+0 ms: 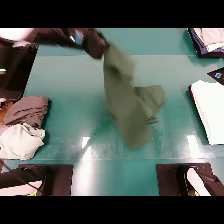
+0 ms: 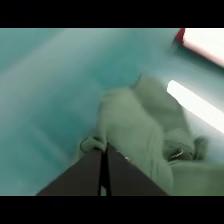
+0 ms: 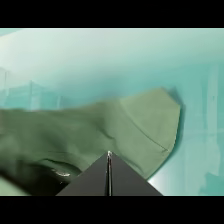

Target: Fold the shirts.

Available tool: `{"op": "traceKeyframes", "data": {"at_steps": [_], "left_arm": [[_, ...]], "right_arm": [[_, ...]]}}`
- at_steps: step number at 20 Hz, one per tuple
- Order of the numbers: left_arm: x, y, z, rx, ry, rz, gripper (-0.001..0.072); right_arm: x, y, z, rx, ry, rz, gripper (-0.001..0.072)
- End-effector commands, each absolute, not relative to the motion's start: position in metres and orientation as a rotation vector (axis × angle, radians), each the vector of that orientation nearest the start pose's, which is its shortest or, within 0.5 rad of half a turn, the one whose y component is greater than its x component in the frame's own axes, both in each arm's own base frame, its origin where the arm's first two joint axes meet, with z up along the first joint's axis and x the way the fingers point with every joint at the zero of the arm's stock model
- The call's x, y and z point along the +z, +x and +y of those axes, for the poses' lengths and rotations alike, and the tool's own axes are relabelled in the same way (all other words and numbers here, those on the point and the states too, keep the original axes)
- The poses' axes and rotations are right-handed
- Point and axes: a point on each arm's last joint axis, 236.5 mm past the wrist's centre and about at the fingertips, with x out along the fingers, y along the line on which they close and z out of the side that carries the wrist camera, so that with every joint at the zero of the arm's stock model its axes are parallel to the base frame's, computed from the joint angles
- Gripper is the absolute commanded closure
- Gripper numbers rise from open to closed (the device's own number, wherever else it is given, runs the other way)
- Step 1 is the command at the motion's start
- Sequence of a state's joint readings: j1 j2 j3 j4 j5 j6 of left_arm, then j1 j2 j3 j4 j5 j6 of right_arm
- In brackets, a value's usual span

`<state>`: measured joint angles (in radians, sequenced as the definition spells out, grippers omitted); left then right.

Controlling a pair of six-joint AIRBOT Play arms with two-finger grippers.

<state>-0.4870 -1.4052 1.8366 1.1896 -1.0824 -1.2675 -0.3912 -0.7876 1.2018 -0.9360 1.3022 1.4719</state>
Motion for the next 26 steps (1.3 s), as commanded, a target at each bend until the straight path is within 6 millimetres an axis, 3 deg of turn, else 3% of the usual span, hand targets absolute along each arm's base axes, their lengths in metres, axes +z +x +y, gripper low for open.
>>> {"op": "traceKeyframes", "data": {"at_steps": [1, 2, 3, 4, 6, 9, 12, 17, 19, 23, 26], "left_arm": [[0.137, 0.433, -0.269, -0.695, 0.123, 0.912, 0.0684], [0.121, 0.441, -0.254, -0.653, 0.091, 0.963, 0.0584], [0.113, 0.449, -0.238, -0.607, 0.05, 0.997, 0.0282], [0.111, 0.454, -0.22, -0.56, 0.002, 1.024, 0.0118], [0.106, 0.447, -0.194, -0.536, -0.068, 1.108, 0.012], [0.078, 0.41, -0.174, -0.538, -0.067, 1.298, 0.012], [0.046, 0.365, -0.197, -0.603, -0.147, 1.354, 0.012], [-0.02, 0.256, -0.219, -0.632, -0.264, 1.469, 0.0119], [-0.04, 0.225, -0.229, -0.646, -0.288, 1.511, 0.012], [-0.063, 0.19, -0.261, -0.691, -0.294, 1.52, 0.012], [-0.066, 0.184, -0.275, -0.709, -0.273, 1.489, 0.012]], "right_arm": [[0.221, 0.319, 0.016, 0.178, 0.485, 0.755, 0.0688], [0.221, 0.319, 0.016, 0.178, 0.486, 0.756, 0.0688], [0.221, 0.319, 0.016, 0.178, 0.486, 0.756, 0.0688], [0.221, 0.319, 0.016, 0.178, 0.485, 0.758, 0.0688], [0.22, 0.319, 0.016, 0.178, 0.486, 0.759, 0.0688], [0.22, 0.319, 0.015, 0.177, 0.485, 0.759, 0.0688], [0.221, 0.319, 0.015, 0.176, 0.485, 0.755, 0.0688], [0.224, 0.323, 0.013, 0.168, 0.486, 0.733, 0.0688], [0.224, 0.326, 0.011, 0.164, 0.487, 0.726, 0.0688], [0.21, 0.329, 0.011, 0.173, 0.507, 0.782, 0.0688], [0.195, 0.33, 0.012, 0.182, 0.524, 0.845, 0.0688]]}}
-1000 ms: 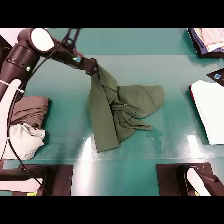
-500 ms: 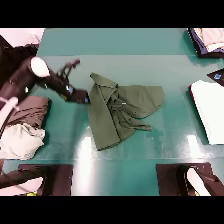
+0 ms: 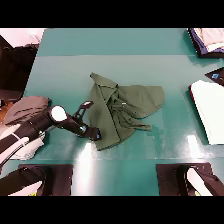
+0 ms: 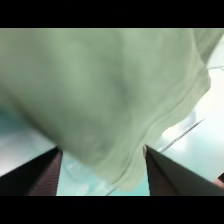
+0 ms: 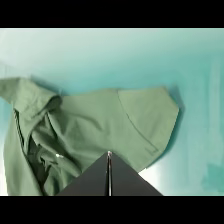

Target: Fold the shirts.

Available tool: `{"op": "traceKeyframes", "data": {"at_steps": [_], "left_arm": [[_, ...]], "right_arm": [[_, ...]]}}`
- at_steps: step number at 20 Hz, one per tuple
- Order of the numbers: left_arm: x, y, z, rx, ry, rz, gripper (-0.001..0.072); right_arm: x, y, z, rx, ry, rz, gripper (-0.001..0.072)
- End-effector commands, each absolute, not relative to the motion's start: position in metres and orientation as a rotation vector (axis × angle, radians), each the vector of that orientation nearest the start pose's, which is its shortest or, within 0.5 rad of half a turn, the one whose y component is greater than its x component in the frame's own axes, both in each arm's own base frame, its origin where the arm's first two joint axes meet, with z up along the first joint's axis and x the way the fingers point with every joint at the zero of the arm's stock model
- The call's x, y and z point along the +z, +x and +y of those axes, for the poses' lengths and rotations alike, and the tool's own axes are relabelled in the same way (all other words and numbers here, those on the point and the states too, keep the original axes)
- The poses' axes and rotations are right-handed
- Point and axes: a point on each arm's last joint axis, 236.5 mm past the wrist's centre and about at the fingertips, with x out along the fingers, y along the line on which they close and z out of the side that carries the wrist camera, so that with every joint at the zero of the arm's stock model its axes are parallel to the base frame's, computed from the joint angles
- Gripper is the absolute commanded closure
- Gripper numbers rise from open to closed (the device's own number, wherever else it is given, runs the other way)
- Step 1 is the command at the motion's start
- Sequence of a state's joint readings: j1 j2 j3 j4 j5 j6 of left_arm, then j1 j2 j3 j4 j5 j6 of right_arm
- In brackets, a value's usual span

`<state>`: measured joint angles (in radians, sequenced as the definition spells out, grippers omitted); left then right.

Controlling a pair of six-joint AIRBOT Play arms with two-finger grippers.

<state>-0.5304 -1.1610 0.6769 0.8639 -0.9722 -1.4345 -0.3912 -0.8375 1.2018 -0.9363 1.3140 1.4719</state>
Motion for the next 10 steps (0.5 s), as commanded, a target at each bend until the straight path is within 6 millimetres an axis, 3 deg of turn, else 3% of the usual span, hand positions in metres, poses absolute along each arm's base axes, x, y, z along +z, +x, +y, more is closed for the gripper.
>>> {"op": "traceKeyframes", "data": {"at_steps": [1, 2, 3, 5, 8, 10], "left_arm": [[-0.066, 0.184, -0.277, -0.708, -0.277, 1.485, 0.0121], [-0.066, 0.185, -0.278, -0.698, -0.293, 1.49, 0.0199], [-0.066, 0.187, -0.278, -0.693, -0.296, 1.483, 0.0401], [-0.065, 0.19, -0.278, -0.693, -0.293, 1.467, 0.0691], [-0.061, 0.202, -0.262, -0.675, -0.248, 1.467, 0.0687], [-0.043, 0.226, -0.236, -0.642, -0.204, 1.436, 0.0687]], "right_arm": [[0.193, 0.331, 0.012, 0.182, 0.527, 0.852, 0.0688], [0.192, 0.332, 0.011, 0.182, 0.53, 0.856, 0.0688], [0.191, 0.333, 0.011, 0.182, 0.531, 0.858, 0.0688], [0.19, 0.334, 0.013, 0.186, 0.527, 0.859, 0.0688], [0.192, 0.338, 0.033, 0.248, 0.477, 0.851, 0.0688], [0.184, 0.342, 0.062, 0.329, 0.45, 0.891, 0.0688]]}}
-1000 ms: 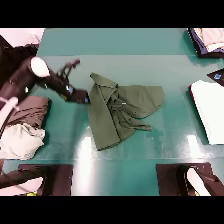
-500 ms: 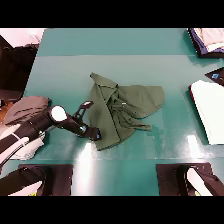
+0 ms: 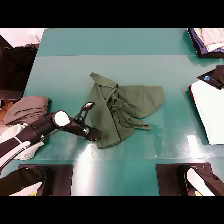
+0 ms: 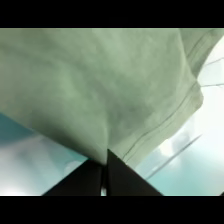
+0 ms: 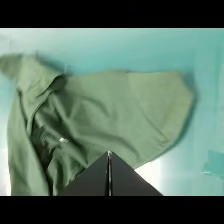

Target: Fold the shirts.

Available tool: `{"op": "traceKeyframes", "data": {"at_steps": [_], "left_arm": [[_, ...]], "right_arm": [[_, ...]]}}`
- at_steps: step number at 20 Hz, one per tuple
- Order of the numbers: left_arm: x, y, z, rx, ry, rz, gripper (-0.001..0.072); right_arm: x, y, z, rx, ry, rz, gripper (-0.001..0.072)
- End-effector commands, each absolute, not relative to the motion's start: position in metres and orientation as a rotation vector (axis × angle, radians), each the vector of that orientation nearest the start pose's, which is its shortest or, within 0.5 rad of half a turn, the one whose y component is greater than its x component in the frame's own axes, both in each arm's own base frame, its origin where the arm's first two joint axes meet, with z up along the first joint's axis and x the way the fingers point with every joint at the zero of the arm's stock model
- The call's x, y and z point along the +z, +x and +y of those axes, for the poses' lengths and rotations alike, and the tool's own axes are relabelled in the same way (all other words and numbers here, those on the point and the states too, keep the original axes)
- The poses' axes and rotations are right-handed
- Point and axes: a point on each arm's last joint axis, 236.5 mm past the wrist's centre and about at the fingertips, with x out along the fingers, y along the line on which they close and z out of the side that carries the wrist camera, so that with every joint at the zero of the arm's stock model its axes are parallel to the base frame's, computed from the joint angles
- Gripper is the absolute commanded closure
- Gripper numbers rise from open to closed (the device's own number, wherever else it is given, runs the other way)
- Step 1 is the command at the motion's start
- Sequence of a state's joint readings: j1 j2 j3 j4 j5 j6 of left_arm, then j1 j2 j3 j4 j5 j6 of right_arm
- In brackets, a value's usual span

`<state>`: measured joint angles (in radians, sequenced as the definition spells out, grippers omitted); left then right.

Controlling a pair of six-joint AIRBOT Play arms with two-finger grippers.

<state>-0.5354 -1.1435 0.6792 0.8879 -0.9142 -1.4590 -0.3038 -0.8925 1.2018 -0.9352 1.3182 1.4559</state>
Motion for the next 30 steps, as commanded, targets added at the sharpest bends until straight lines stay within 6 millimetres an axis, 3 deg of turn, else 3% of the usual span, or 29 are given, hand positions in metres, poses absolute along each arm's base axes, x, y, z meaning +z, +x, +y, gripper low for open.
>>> {"op": "traceKeyframes", "data": {"at_steps": [1, 3, 4, 5, 6, 10, 14, 17, 22, 24, 30], "left_arm": [[-0.03, 0.242, -0.219, -0.613, -0.181, 1.4, 0.0687], [0.001, 0.27, -0.184, -0.546, -0.155, 1.324, 0.0686], [0.016, 0.28, -0.171, -0.52, -0.16, 1.292, 0.0687], [0.029, 0.289, -0.16, -0.496, -0.172, 1.262, 0.0687], [0.039, 0.295, -0.153, -0.481, -0.184, 1.241, 0.0686], [0.048, 0.299, -0.148, -0.488, -0.163, 1.222, 0.0686], [0.048, 0.299, -0.148, -0.489, -0.165, 1.223, 0.0686], [0.048, 0.299, -0.149, -0.488, -0.169, 1.223, 0.0687], [0.048, 0.299, -0.149, -0.488, -0.169, 1.224, 0.0686], [0.048, 0.299, -0.149, -0.488, -0.169, 1.223, 0.0687], [0.048, 0.299, -0.149, -0.487, -0.169, 1.222, 0.0687]], "right_arm": [[0.175, 0.343, 0.081, 0.377, 0.437, 0.929, 0.0688], [0.153, 0.351, 0.121, 0.468, 0.409, 0.998, 0.0683], [0.142, 0.357, 0.141, 0.503, 0.396, 1.017, 0.062], [0.13, 0.366, 0.162, 0.531, 0.385, 1.024, 0.0392], [0.119, 0.377, 0.18, 0.548, 0.379, 1.02, 0.0265], [0.078, 0.429, 0.237, 0.542, 0.467, 0.947, 0.0253], [0.026, 0.475, 0.246, 0.44, 0.618, 0.935, 0.0253], [-0.003, 0.496, 0.259, 0.463, 0.61, 1.007, 0.0254], [-0.035, 0.509, 0.293, 0.541, 0.608, 1.141, 0.0254], [-0.043, 0.513, 0.3, 0.556, 0.625, 1.173, 0.0254], [-0.032, 0.536, 0.327, 0.602, 0.734, 1.124, 0.0265]]}}
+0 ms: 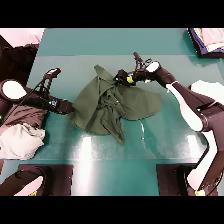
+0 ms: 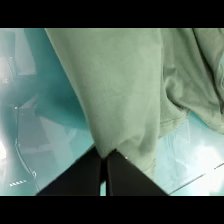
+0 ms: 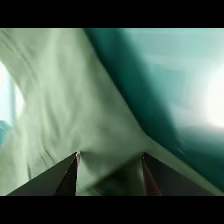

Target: Fold the shirts.

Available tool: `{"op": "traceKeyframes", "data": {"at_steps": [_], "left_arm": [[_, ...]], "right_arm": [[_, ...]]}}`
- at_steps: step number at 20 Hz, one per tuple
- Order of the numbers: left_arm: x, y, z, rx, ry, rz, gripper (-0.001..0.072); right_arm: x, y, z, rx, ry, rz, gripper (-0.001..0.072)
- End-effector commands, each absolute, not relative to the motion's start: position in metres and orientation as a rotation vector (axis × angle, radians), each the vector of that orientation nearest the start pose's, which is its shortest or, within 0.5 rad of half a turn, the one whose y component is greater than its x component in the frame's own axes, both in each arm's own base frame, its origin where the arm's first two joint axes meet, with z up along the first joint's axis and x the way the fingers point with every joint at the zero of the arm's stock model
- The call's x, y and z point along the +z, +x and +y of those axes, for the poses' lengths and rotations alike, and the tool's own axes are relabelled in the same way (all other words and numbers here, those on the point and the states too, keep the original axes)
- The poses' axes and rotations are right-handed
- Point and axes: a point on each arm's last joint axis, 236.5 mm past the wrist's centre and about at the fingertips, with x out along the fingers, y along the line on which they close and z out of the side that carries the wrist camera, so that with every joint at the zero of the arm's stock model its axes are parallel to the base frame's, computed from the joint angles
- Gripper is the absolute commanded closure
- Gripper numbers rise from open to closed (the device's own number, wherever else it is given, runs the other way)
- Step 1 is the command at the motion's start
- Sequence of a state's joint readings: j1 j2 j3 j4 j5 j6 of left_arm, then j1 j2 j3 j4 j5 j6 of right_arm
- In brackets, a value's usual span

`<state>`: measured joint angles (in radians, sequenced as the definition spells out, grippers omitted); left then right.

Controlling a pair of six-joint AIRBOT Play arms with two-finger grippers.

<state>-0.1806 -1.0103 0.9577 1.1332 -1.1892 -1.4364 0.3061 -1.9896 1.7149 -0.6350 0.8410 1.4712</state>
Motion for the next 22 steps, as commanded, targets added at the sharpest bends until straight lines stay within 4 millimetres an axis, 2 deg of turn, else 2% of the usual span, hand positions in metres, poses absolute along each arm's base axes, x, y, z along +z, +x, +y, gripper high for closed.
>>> {"op": "traceKeyframes", "data": {"at_steps": [1, 2, 3, 5, 7, 8, 11, 14, 17, 19, 22], "left_arm": [[0.048, 0.299, -0.149, -0.487, -0.169, 1.222, 0.0686], [0.048, 0.299, -0.149, -0.487, -0.169, 1.222, 0.0687], [0.048, 0.299, -0.149, -0.488, -0.169, 1.222, 0.0686], [0.05, 0.302, -0.146, -0.479, -0.152, 1.212, 0.0686], [0.067, 0.316, -0.135, -0.45, -0.089, 1.159, 0.0687], [0.085, 0.327, -0.129, -0.432, -0.052, 1.106, 0.0686], [0.172, 0.359, -0.121, -0.406, 0.014, 0.89, 0.0687], [0.288, 0.369, -0.122, -0.41, 0.029, 0.616, 0.0686], [0.393, 0.346, -0.122, -0.431, 0.031, 0.38, 0.0687], [0.448, 0.32, -0.123, -0.457, 0.028, 0.249, 0.0686], [0.522, 0.274, -0.123, -0.49, 0.017, 0.039, 0.0687]], "right_arm": [[-0.03, 0.541, 0.327, 0.591, 0.738, 1.099, 0.0329], [-0.028, 0.545, 0.327, 0.582, 0.741, 1.076, 0.0548], [-0.025, 0.547, 0.327, 0.587, 0.729, 1.061, 0.0688], [-0.007, 0.546, 0.321, 0.629, 0.662, 1.023, 0.069], [0.033, 0.549, 0.296, 0.631, 0.566, 0.953, 0.0691], [0.061, 0.55, 0.276, 0.621, 0.506, 0.904, 0.0691], [0.161, 0.539, 0.212, 0.571, 0.371, 0.74, 0.0691], [0.28, 0.507, 0.156, 0.532, 0.314, 0.525, 0.0691], [0.387, 0.457, 0.124, 0.523, 0.249, 0.329, 0.0691], [0.452, 0.414, 0.111, 0.51, 0.201, 0.182, 0.0691], [0.522, 0.348, 0.094, 0.465, 0.143, -0.013, 0.0691]]}}
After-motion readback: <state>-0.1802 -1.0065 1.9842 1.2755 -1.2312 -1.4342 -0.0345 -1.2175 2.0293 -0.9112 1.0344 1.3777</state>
